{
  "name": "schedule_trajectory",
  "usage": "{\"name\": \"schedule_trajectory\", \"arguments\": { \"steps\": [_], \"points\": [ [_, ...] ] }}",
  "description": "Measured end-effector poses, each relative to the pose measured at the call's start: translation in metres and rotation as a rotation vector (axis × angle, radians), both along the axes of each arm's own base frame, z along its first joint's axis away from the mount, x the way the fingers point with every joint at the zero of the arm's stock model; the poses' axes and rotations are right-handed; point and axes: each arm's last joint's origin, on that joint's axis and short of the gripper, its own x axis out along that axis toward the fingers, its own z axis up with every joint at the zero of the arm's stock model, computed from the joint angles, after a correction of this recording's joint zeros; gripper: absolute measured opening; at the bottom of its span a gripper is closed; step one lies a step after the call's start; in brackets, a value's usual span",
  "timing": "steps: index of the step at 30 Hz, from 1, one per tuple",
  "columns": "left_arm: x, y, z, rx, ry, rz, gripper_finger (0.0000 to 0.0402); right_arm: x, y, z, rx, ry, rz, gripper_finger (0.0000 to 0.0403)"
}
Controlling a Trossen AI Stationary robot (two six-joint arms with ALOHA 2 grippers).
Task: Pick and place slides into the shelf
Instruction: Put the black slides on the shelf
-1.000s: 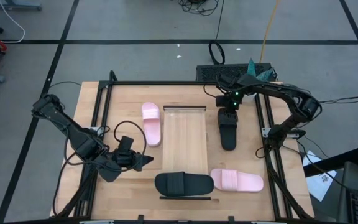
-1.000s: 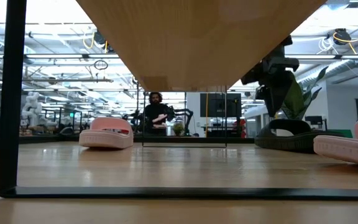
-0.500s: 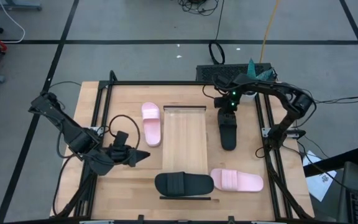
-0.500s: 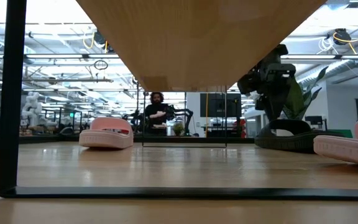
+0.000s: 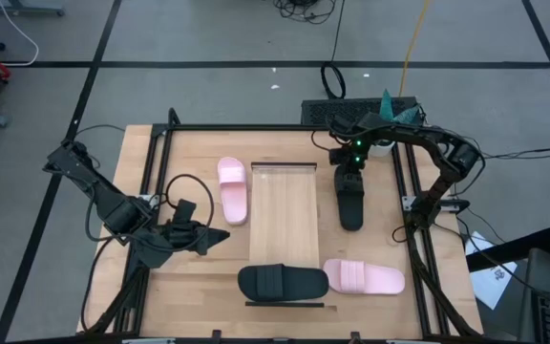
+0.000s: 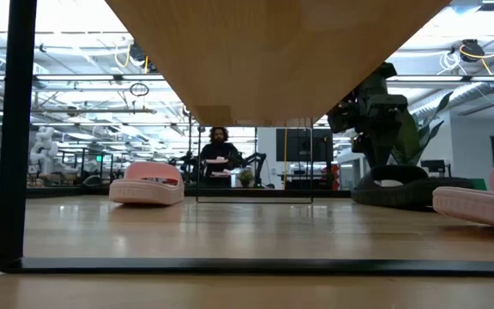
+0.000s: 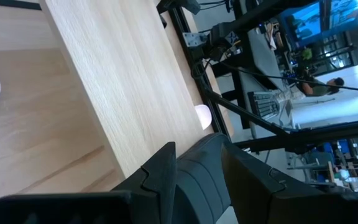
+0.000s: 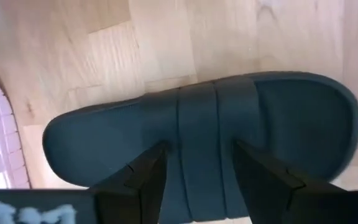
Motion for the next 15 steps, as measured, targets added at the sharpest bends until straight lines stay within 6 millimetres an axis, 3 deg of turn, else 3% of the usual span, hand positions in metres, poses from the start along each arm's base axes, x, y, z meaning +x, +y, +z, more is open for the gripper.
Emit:
{"name": "schedule_trajectory", "arguments": {
  "steps": [15],
  "points": [
    [0.0, 0.0, 0.0, 0.008, -0.005, 0.013, 0.0124, 0.004, -0.013, 0.014, -0.04, -0.045, -0.005, 0.0171]
  ]
}}
